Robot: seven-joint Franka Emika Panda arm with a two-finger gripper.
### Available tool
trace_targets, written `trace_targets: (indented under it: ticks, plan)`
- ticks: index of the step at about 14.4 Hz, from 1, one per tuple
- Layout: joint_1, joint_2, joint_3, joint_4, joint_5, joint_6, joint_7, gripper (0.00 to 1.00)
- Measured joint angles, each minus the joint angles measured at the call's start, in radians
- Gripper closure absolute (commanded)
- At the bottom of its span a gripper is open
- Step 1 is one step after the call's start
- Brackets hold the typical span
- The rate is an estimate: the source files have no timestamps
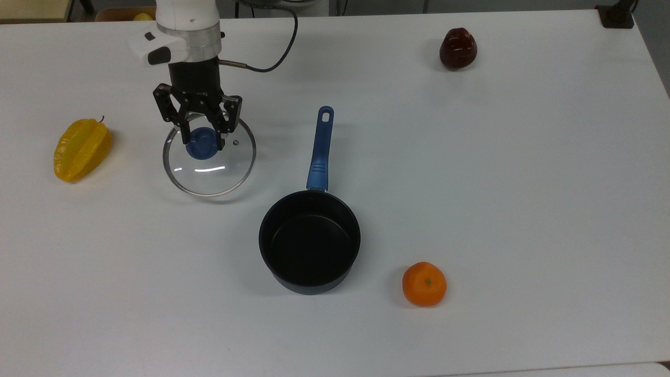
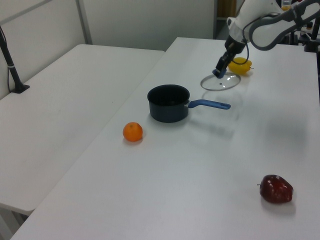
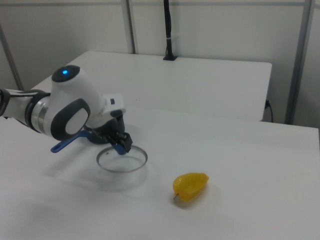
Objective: Open lid
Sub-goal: 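Lower the glass lid onto the table and open the gripper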
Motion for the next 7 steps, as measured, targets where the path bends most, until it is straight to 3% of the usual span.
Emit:
trace_targets:
  ticks: [7]
  plan:
    - [0.036, 0.022, 0.011, -0.051, 0.000, 0.000, 0.034, 0.64]
